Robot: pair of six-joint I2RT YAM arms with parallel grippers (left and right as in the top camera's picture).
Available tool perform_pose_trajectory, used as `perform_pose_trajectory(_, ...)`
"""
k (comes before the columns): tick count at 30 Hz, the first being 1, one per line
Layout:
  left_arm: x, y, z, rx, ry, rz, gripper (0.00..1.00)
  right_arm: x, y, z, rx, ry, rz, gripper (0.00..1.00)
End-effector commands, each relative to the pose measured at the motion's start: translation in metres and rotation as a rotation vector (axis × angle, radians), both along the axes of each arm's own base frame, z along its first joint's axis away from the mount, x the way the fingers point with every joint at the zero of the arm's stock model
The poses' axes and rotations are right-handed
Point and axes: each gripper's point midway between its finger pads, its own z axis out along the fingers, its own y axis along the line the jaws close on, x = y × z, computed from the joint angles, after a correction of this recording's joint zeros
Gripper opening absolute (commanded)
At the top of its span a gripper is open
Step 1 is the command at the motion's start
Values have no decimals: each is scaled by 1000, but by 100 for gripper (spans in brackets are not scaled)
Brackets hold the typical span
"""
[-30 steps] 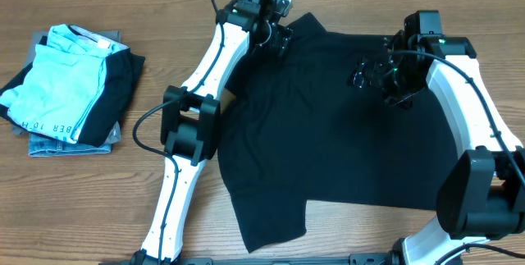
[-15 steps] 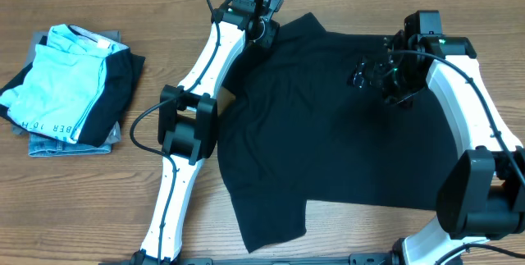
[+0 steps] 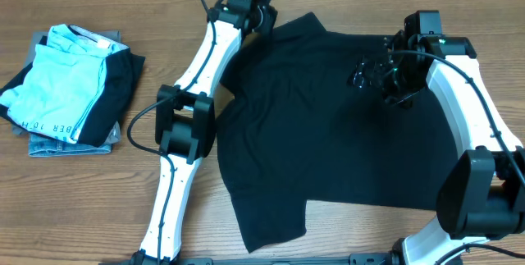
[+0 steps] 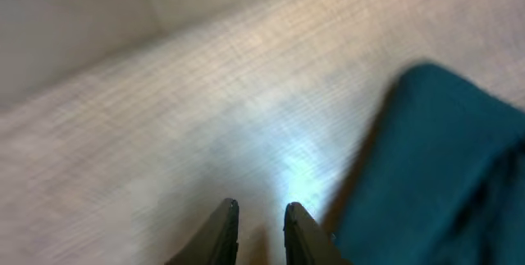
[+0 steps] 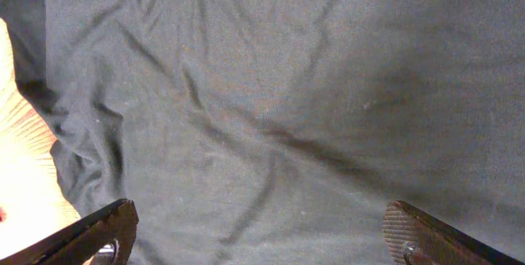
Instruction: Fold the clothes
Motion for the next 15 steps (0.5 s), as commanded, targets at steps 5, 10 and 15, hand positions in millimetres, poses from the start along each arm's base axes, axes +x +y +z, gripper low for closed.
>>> perform_pose_trajectory(5, 7, 25, 16, -48, 1, -14, 55, 4, -1, 8, -2, -29, 3, 100)
perform_pose_trajectory(10, -11, 21, 8, -105, 84, -104, 69, 4, -1, 8, -2, -29, 3, 100)
perform_pose_trajectory(15, -24, 19, 0, -111, 143, -145, 68, 4, -1, 8, -2, -29, 3, 100)
